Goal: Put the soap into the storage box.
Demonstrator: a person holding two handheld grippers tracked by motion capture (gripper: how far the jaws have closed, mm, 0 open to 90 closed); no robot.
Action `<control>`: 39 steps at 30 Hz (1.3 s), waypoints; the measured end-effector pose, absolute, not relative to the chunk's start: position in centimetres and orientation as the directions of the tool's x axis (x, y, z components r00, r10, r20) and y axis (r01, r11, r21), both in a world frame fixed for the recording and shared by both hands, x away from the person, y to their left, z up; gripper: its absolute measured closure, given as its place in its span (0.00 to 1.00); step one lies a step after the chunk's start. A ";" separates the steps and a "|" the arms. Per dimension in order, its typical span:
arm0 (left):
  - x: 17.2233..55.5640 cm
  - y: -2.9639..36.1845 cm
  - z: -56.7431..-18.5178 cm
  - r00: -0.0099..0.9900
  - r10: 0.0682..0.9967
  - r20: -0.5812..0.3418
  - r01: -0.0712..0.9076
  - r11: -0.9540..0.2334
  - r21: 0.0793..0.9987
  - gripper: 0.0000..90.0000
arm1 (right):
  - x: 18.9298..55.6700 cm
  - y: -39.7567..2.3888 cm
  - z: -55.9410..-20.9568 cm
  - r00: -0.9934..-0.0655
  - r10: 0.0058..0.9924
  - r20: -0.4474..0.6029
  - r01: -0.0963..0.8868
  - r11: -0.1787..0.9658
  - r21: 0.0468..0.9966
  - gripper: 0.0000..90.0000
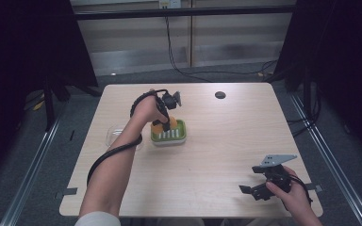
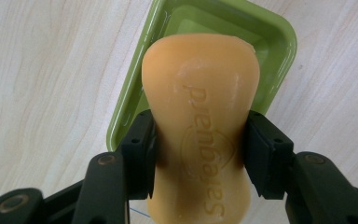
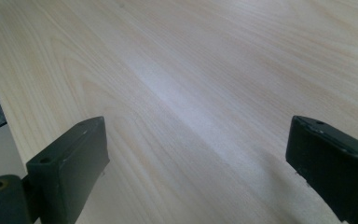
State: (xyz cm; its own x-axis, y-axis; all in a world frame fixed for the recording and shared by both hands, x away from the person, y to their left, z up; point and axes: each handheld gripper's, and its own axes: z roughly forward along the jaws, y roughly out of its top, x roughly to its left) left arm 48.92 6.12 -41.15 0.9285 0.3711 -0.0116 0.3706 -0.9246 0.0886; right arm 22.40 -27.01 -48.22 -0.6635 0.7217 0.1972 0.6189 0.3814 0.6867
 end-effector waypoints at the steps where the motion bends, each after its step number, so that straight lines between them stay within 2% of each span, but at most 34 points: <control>1: 48.9 6.1 -41.1 0.929 0.371 -0.012 0.371 -0.925 0.089 0.55 | 22.4 -27.0 -48.2 -0.664 0.722 0.197 0.619 0.381 0.687 0.06; 23: 49.1 5.5 -41.9 0.945 0.328 -0.001 0.326 -0.941 0.085 0.55 | 22.4 -27.1 -48.2 -0.663 0.722 0.196 0.616 0.378 0.691 0.06; 39: 49.2 5.3 -42.4 0.942 0.336 -0.002 0.335 -0.937 0.103 0.55 | 22.4 -27.1 -48.2 -0.664 0.721 0.198 0.616 0.378 0.691 0.06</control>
State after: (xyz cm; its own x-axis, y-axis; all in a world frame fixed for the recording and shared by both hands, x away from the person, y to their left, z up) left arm 49.21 5.30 -42.43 0.9418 0.3362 -0.0023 0.3347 -0.9367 0.1027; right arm 22.39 -27.09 -48.18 -0.6643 0.7208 0.1979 0.6162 0.3782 0.6908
